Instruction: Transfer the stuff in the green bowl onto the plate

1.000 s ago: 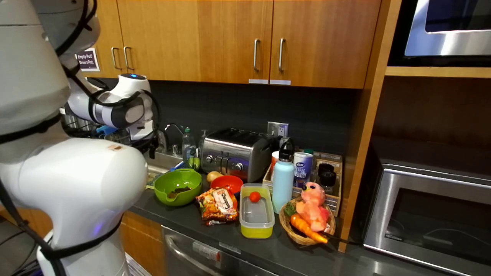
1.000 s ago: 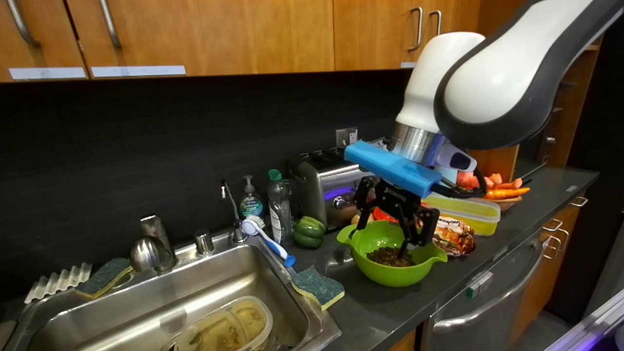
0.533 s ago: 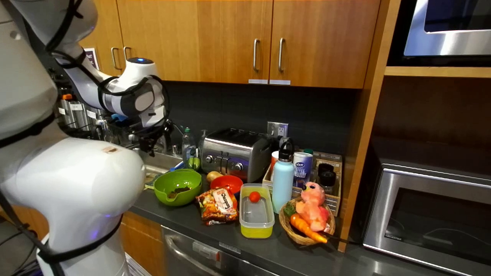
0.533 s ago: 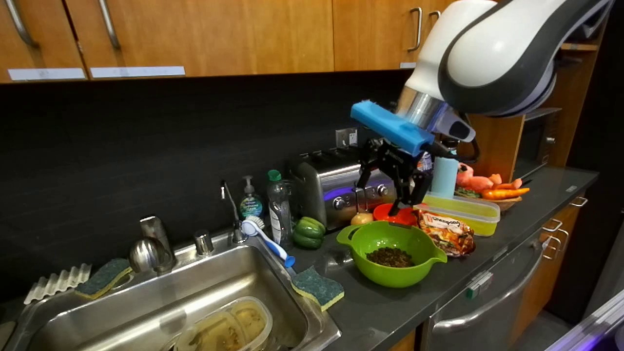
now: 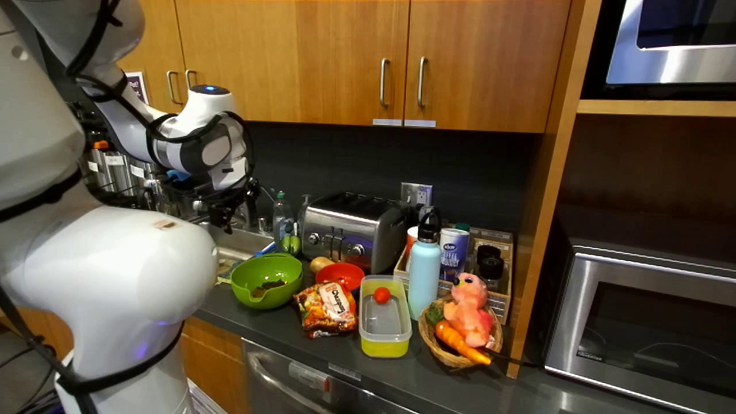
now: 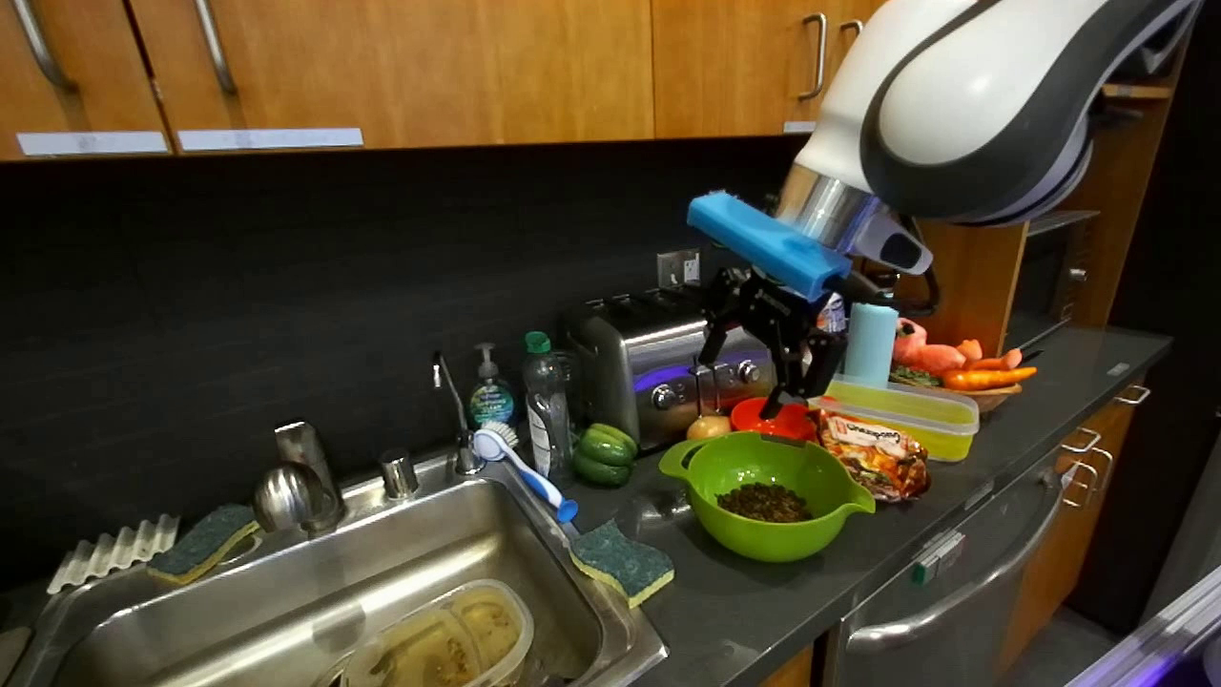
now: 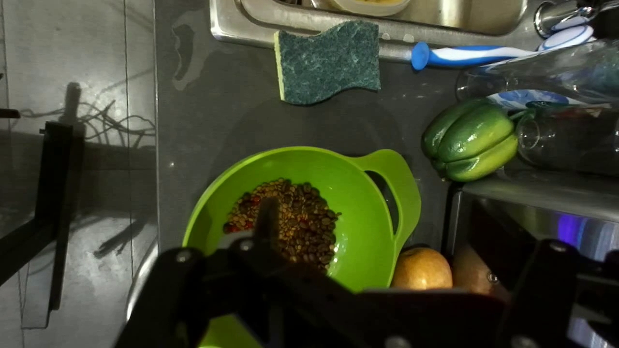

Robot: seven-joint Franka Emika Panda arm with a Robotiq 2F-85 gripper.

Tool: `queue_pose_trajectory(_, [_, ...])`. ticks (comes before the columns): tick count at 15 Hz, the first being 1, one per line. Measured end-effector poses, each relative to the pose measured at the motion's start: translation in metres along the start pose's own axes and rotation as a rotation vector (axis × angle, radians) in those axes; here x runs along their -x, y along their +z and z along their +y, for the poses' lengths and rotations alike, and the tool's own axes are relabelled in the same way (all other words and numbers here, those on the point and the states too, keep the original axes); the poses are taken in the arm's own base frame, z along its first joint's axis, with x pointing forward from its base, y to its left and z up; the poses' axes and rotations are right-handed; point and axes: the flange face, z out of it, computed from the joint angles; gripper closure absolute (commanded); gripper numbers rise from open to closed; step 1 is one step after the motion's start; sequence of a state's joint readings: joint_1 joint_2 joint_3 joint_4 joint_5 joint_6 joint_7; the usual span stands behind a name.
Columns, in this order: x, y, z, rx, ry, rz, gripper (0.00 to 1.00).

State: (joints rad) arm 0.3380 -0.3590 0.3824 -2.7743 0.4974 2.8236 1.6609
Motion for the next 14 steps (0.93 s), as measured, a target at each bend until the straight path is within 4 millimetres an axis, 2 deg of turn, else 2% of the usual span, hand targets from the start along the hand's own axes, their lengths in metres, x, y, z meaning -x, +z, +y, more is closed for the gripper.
queue_pose_trajectory(5, [0.006,0.007,0.006,0.03,-0.02,-0.003,0.0])
queue_pose_trajectory(10, [0.028,0.045,0.036,0.158,-0.091,-0.005,0.0])
queue_pose_trajectory(14, [0.011,0.071,0.043,0.233,-0.088,0.053,0.0])
